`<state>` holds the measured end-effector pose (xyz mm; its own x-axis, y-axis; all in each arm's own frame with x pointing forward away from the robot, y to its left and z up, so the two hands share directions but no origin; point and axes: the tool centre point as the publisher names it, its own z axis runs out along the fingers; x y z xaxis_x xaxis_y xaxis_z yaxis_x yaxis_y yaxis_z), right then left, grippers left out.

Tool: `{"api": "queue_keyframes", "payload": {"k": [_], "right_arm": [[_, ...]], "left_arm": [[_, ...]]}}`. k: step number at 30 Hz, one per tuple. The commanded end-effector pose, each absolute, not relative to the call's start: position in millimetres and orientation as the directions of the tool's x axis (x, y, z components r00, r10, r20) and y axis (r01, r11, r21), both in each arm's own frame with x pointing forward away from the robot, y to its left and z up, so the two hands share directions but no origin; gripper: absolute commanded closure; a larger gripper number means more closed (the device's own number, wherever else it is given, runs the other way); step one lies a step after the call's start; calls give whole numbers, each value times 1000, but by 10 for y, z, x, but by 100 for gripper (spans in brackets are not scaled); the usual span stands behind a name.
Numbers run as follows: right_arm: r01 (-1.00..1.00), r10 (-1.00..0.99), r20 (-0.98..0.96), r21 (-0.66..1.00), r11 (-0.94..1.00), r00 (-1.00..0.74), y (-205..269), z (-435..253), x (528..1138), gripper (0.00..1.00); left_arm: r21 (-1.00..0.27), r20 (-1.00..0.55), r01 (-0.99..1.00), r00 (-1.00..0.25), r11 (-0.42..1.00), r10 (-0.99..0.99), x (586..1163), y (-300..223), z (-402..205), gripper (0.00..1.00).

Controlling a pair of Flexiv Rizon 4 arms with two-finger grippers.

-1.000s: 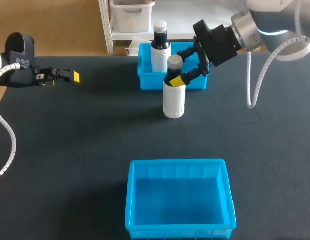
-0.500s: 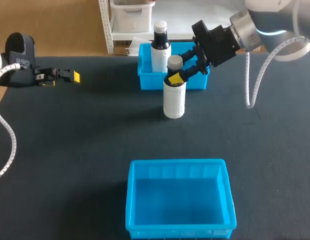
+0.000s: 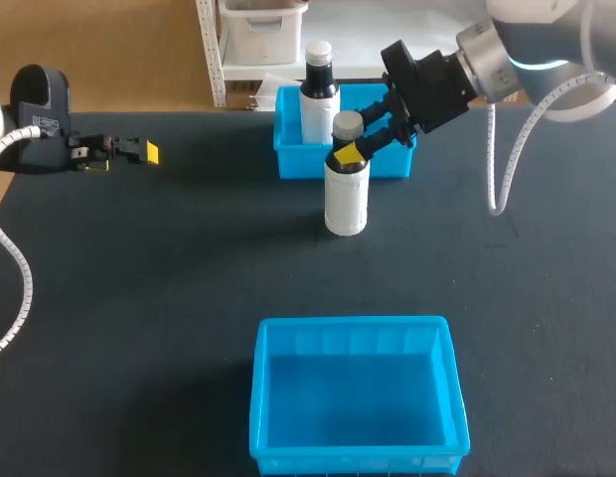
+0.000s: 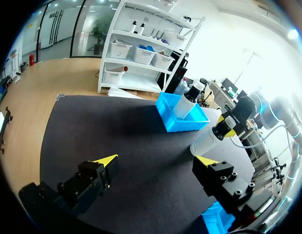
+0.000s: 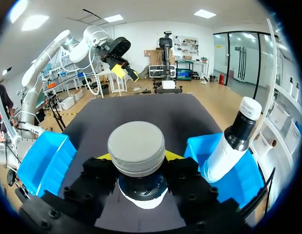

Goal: Pick up the bottle, and place it in the far bin if it is heavy, or in the near bin if it is light.

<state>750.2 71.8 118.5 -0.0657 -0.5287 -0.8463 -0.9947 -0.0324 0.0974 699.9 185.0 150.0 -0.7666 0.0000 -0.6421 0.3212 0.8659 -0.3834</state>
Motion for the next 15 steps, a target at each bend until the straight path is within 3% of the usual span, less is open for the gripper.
{"api": "queue_keyframes", "payload": {"k": [1, 6, 7, 8, 15], "right_arm": [[-995, -526, -848, 98, -35, -65, 719, 1173, 7503, 58], [-995, -525, -849, 95, -33, -63, 718, 1176, 7503, 77], [-995, -525, -849, 94, -33, -63, 717, 1178, 7503, 95], [-995, -524, -849, 94, -32, -63, 715, 1183, 7503, 100], [-996, -518, -854, 83, -29, -56, 705, 1231, 7510, 100]], "left_arm": [[-383, -642, 321, -767, 866, 0, 7000, 1850, 1500, 0], [-383, -642, 321, -767, 866, 0, 7000, 1850, 1500, 0], [-383, -642, 321, -767, 866, 0, 7000, 1850, 1500, 0], [-383, -642, 321, -767, 866, 0, 7000, 1850, 1500, 0], [-383, -642, 321, -767, 866, 0, 7000, 1850, 1500, 0]]}}
